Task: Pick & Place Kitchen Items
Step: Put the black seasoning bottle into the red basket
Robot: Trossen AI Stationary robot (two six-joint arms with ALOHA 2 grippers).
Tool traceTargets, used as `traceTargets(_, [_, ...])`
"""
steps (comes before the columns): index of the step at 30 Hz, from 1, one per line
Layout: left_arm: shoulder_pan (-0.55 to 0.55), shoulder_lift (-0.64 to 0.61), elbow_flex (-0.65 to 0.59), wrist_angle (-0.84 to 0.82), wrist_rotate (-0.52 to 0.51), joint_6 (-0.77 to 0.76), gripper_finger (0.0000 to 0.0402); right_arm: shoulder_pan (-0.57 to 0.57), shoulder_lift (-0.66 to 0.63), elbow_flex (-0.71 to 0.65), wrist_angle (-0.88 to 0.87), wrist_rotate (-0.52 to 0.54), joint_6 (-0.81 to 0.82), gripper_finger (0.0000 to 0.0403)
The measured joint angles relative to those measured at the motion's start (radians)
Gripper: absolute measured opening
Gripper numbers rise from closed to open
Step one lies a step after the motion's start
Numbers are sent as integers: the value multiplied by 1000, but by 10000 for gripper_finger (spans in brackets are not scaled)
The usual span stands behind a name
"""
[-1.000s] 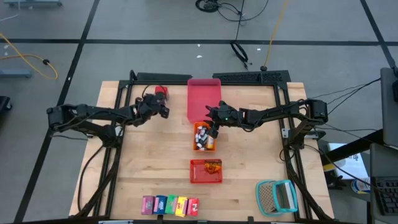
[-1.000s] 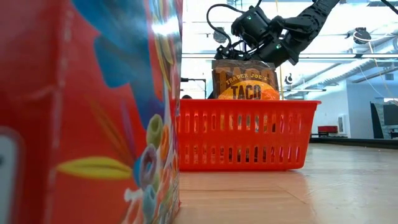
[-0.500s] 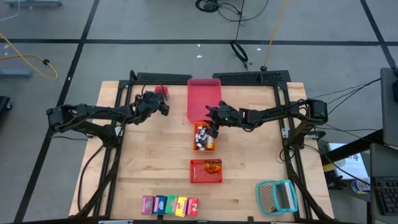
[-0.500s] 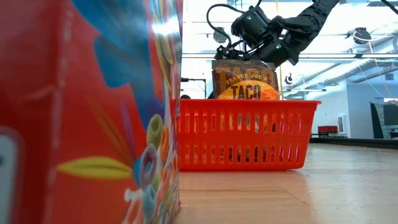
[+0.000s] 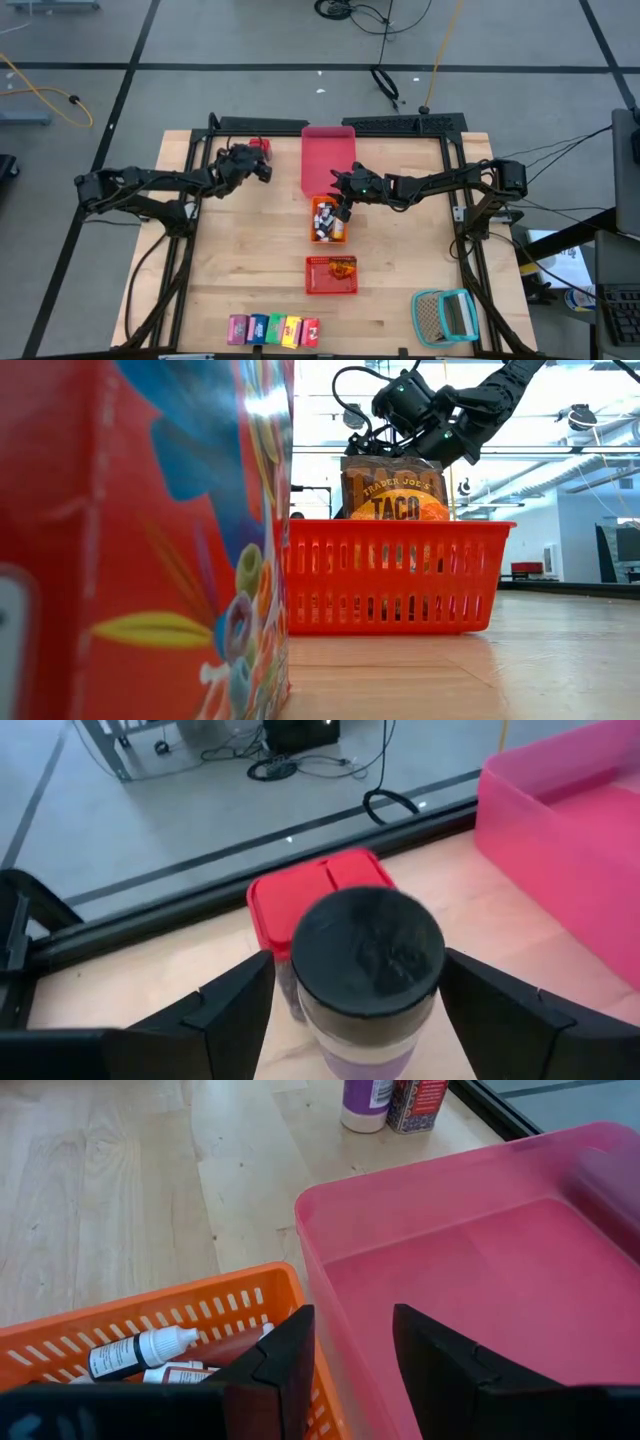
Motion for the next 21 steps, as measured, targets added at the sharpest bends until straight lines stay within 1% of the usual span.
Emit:
traceTargets(8, [6, 0, 0, 12, 0, 36, 278, 0, 0, 0, 1, 0, 0, 132])
traceTargets(21, [46, 0, 0, 12, 28, 39, 278, 0, 0, 0, 31, 0, 21, 132])
